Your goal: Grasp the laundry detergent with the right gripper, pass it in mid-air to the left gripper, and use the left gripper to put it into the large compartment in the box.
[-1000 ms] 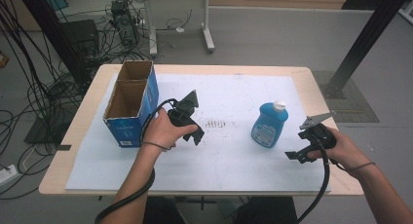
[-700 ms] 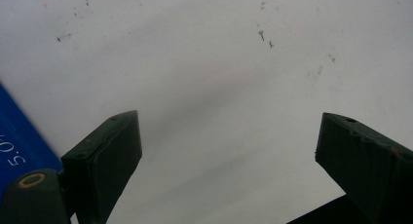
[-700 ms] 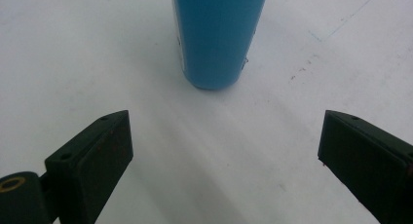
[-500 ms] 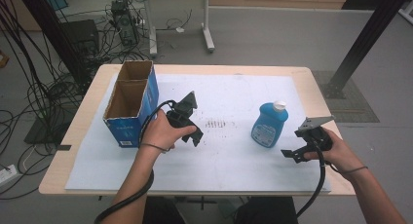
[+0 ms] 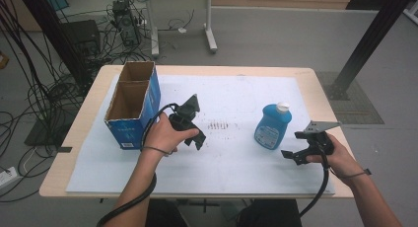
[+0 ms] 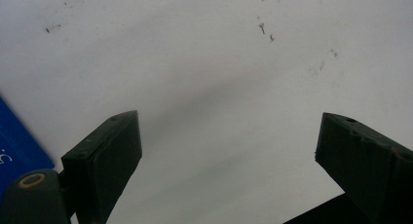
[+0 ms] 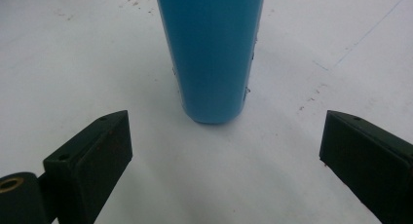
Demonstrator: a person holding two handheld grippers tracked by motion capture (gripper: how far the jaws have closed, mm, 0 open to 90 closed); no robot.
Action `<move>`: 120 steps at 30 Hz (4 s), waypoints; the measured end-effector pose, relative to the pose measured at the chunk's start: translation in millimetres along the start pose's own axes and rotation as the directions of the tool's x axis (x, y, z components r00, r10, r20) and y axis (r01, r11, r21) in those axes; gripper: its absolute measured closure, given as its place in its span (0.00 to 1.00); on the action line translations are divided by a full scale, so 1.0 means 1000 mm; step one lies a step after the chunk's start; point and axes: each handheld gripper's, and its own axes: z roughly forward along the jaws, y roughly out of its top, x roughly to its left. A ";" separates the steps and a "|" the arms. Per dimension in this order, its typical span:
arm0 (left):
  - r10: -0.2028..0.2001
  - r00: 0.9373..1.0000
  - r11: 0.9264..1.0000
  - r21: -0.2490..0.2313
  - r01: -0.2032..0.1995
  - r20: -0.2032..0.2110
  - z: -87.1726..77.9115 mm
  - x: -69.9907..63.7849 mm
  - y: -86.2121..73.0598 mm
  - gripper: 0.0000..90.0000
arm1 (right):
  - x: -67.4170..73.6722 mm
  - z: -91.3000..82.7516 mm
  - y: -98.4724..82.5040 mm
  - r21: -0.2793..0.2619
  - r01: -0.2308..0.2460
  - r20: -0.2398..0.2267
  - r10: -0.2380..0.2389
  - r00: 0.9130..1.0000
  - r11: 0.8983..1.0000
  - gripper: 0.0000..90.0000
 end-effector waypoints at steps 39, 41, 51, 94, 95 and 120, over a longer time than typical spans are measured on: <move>0.003 1.000 1.000 0.010 -0.003 -0.005 -0.005 0.005 0.001 0.11 | 0.001 0.030 0.003 -0.171 -0.033 -0.030 0.029 0.999 0.985 0.04; 0.002 1.000 1.000 0.007 -0.002 -0.008 -0.004 0.005 0.001 0.11 | 0.001 0.032 0.004 -0.175 -0.034 -0.032 0.029 0.999 0.984 0.04; 0.006 1.000 1.000 0.009 -0.006 -0.004 -0.004 0.005 0.001 0.11 | 0.000 0.040 0.008 -0.198 -0.039 -0.034 0.033 0.999 0.979 0.04; -0.002 1.000 1.000 0.024 0.002 -0.007 0.000 0.008 0.000 0.11 | 0.000 0.053 0.010 -0.245 -0.061 -0.055 0.049 0.997 0.968 0.04; -0.002 1.000 1.000 0.024 0.002 -0.007 0.000 0.008 0.000 0.11 | 0.001 0.053 0.010 -0.245 -0.064 -0.057 0.052 0.997 0.967 0.04; 0.001 1.000 1.000 0.029 0.000 -0.006 0.000 0.009 0.000 0.11 | 0.001 0.052 0.010 -0.255 -0.070 -0.064 0.056 0.996 0.964 0.04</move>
